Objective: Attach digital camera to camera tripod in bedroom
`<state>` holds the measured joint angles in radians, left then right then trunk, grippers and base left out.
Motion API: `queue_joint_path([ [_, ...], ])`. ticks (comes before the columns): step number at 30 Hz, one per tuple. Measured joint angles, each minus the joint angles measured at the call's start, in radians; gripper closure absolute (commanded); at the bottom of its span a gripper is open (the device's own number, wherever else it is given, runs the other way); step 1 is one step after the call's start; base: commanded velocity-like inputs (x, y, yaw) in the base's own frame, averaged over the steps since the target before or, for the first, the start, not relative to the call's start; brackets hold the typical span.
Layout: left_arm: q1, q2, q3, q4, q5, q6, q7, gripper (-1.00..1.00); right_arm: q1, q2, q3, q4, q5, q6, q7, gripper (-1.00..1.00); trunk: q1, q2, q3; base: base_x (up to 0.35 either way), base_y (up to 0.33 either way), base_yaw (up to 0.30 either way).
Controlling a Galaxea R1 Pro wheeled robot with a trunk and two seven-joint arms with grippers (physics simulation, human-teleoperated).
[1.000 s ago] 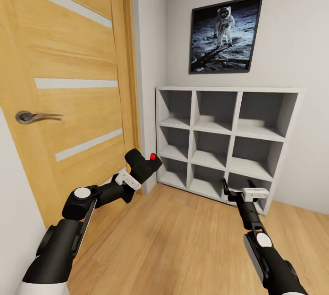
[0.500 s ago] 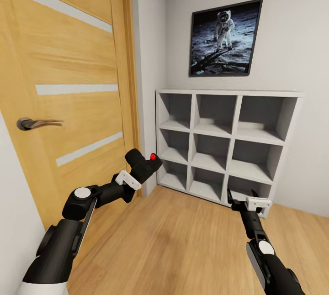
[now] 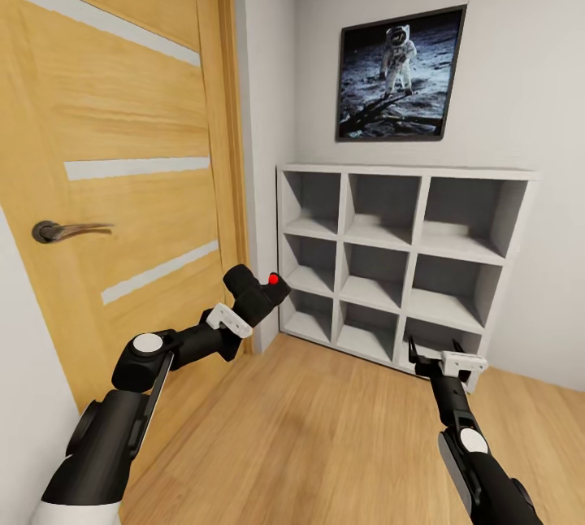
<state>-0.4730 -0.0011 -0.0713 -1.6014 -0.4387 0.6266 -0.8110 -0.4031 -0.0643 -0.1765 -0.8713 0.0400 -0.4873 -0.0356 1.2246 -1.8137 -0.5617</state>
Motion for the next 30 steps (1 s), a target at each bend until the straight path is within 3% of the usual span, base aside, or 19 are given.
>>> queue_joint_path([
  [9, 0.000, 0.002, 0.001, 0.001, 0.000, 0.000, -0.001, 1.00, 0.000, 0.000, 0.006, 0.042, 0.000, 0.018, 0.001, -1.00, -0.035, 0.063, 0.028, 0.000, 0.000, 0.000],
  [17, 0.000, 0.001, 0.001, 0.001, 0.000, 0.000, 0.000, 1.00, 0.005, 0.001, 0.012, 0.271, 0.001, 0.019, 0.005, -1.00, -0.065, 0.119, 0.053, 0.000, 0.000, 0.000],
  [23, 0.000, 0.001, 0.000, 0.001, 0.000, 0.000, 0.000, 1.00, 0.008, 0.002, 0.012, 0.377, 0.001, 0.019, 0.003, -1.00, -0.088, 0.161, 0.072, 0.000, 0.000, 0.000],
  [24, 0.000, 0.000, -0.001, 0.001, 0.000, 0.000, 0.000, 1.00, 0.010, 0.001, 0.012, 0.448, 0.001, 0.019, 0.002, -1.00, -0.092, 0.168, 0.075, 0.000, 0.000, 0.000],
  [30, 0.000, 0.000, -0.002, 0.001, 0.000, 0.000, 0.000, 1.00, 0.010, 0.001, 0.012, 0.592, 0.002, 0.019, 0.001, -1.00, -0.115, 0.210, 0.094, 0.000, 0.000, 0.000],
])
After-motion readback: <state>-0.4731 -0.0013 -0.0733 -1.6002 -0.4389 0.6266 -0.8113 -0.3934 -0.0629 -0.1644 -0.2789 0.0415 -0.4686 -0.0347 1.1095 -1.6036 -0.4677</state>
